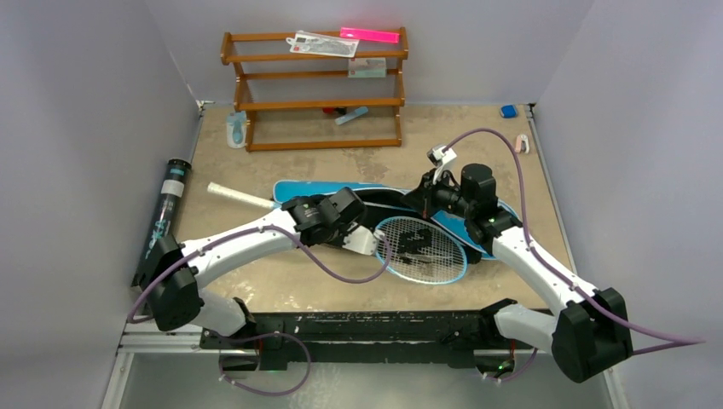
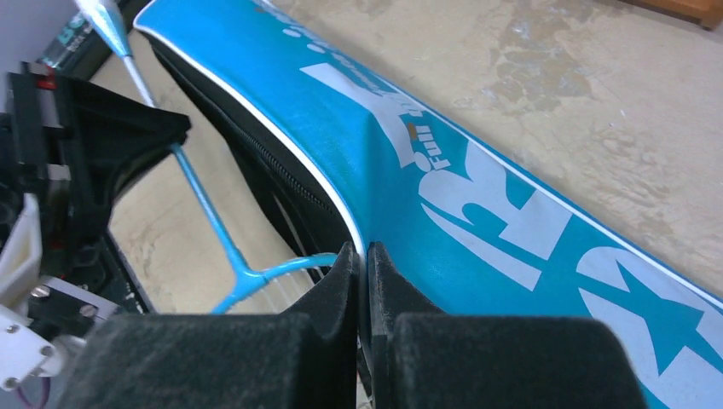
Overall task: Pack up the badminton gear
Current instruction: Place the racket in the racket bag.
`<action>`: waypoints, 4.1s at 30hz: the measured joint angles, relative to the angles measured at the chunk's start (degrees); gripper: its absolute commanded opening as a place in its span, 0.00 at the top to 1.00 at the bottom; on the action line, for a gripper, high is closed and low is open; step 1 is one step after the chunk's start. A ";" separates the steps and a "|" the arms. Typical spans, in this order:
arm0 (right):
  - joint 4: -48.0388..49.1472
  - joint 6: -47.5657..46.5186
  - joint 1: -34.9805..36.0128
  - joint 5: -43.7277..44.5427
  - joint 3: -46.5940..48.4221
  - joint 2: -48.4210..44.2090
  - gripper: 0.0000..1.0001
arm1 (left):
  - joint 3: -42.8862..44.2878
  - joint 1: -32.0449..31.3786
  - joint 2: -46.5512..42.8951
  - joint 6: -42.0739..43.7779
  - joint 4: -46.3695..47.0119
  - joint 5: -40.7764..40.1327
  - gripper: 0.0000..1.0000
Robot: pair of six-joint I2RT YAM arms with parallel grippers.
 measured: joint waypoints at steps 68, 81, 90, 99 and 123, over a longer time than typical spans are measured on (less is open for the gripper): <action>-2.36 7.78 0.46 -2.60 8.35 6.10 1.00 | -5.35 -11.06 2.03 -4.42 26.75 -2.47 1.00; -3.26 7.67 0.98 -10.38 10.08 5.92 1.00 | -7.91 -5.40 4.66 3.76 46.62 13.73 1.00; -4.39 8.24 0.52 -9.33 11.76 6.03 1.00 | -7.48 -5.31 7.72 0.85 48.81 14.86 1.00; -5.38 10.25 0.35 -7.21 11.76 7.89 1.00 | -9.33 -8.22 8.96 -3.54 52.96 12.15 1.00; -5.42 14.03 -0.37 -10.14 10.73 7.32 1.00 | -15.15 2.60 20.48 3.15 84.13 36.41 0.39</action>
